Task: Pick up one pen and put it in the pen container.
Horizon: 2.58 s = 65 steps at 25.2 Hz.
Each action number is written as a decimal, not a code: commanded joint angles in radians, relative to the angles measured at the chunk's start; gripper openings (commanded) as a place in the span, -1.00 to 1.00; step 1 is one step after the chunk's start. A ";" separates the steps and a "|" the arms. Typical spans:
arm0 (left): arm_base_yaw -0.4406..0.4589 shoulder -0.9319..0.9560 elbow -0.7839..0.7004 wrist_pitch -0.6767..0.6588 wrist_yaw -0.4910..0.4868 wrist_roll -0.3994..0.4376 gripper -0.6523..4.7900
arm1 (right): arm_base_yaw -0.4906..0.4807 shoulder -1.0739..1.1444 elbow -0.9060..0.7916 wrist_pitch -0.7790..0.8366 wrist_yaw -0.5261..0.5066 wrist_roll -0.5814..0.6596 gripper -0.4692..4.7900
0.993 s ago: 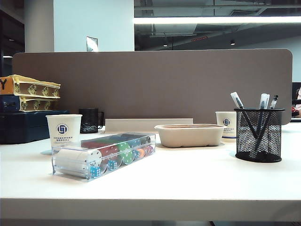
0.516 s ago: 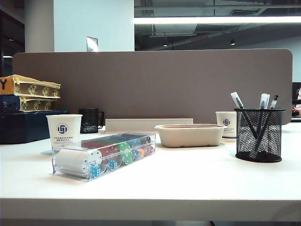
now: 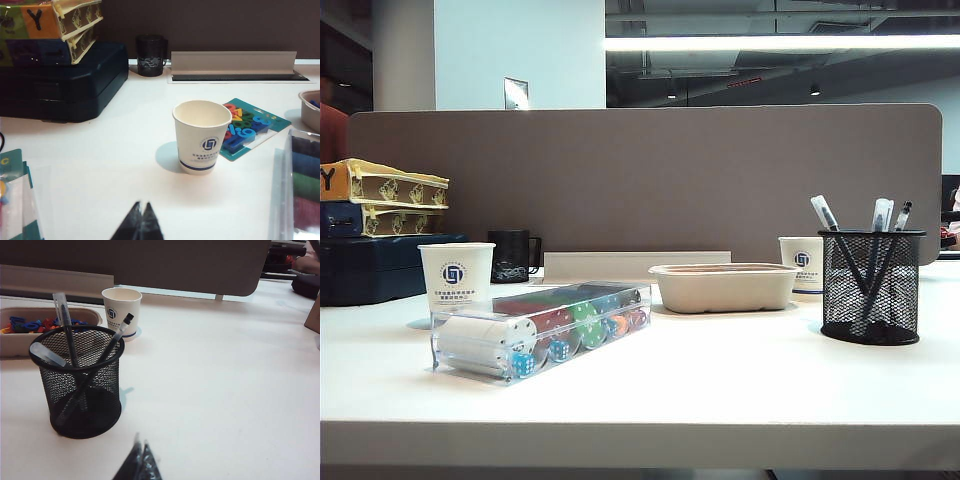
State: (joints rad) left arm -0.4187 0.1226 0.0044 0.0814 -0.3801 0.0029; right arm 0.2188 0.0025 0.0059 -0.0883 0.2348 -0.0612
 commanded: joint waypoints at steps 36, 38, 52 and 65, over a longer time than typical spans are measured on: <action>0.312 -0.120 0.004 -0.020 0.367 -0.002 -0.78 | 0.000 -0.005 -0.005 0.010 -0.002 0.005 -0.84; 0.334 -0.120 0.004 -0.020 0.371 0.000 -0.78 | 0.001 -0.005 -0.005 0.010 -0.002 0.005 -0.84; 0.398 -0.120 0.003 -0.021 0.385 0.000 -0.78 | 0.000 -0.005 -0.005 0.010 -0.002 0.005 -0.84; 0.398 -0.120 0.003 -0.021 0.384 0.000 -0.78 | 0.000 -0.005 -0.005 0.010 -0.002 0.005 -0.84</action>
State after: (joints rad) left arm -0.0216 0.0017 0.0044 0.0540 -0.0010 0.0029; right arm 0.2176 0.0025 0.0059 -0.0883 0.2348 -0.0608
